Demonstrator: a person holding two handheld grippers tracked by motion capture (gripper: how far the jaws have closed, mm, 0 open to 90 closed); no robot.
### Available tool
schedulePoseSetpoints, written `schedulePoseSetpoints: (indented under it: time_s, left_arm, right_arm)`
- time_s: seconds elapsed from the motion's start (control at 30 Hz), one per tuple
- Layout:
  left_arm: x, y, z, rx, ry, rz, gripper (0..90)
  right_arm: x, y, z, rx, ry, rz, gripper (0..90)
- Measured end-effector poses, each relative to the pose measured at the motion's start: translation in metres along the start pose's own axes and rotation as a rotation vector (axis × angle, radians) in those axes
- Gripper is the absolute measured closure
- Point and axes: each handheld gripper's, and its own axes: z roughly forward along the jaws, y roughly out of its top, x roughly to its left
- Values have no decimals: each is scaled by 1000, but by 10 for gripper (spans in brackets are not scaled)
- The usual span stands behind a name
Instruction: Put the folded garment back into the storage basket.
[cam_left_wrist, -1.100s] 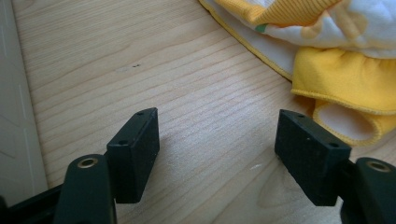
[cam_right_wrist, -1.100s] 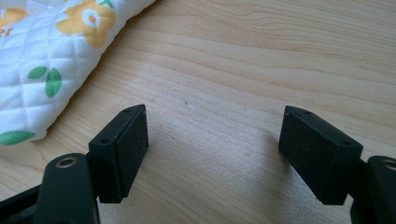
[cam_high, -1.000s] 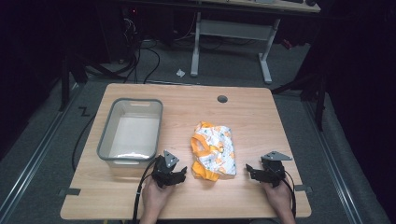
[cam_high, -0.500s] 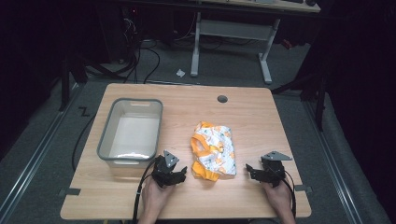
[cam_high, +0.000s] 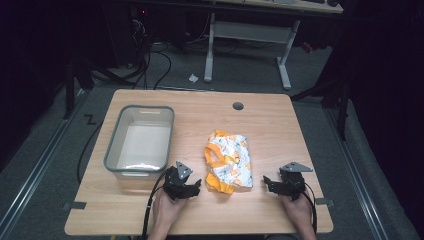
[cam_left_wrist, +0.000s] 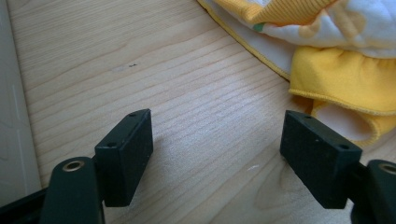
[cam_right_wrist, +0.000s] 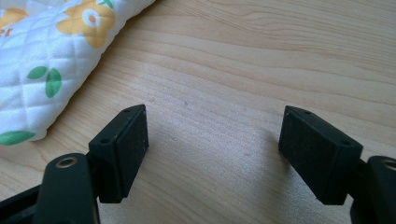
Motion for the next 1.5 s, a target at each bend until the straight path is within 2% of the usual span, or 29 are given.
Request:
schedulePoseSetpoints:
  time_s: [0.4,0.57,0.67,0.87,1.07,1.27,1.5]
  left_arm:
    - [0,1,-1,12,-12,9,248]
    - [-1,4,-3,-12,-33,-4,250]
    - [-2,7,-7,-22,-42,3,249]
    - [-2,14,-14,-57,-68,-9,243]
    - [-5,24,-17,-75,-111,-12,221]
    - [-7,35,-17,-81,-150,-21,204]
    - [-10,44,-16,-84,-163,-27,199]
  right_arm:
    - [0,0,0,0,0,-1,244]
    - [0,0,0,0,0,-1,244]
    - [0,0,0,0,0,-1,244]
    - [0,0,0,0,0,-3,244]
    - [0,0,0,0,0,-3,244]
    - [0,0,0,0,0,-3,244]
    - [0,0,0,0,0,-3,244]
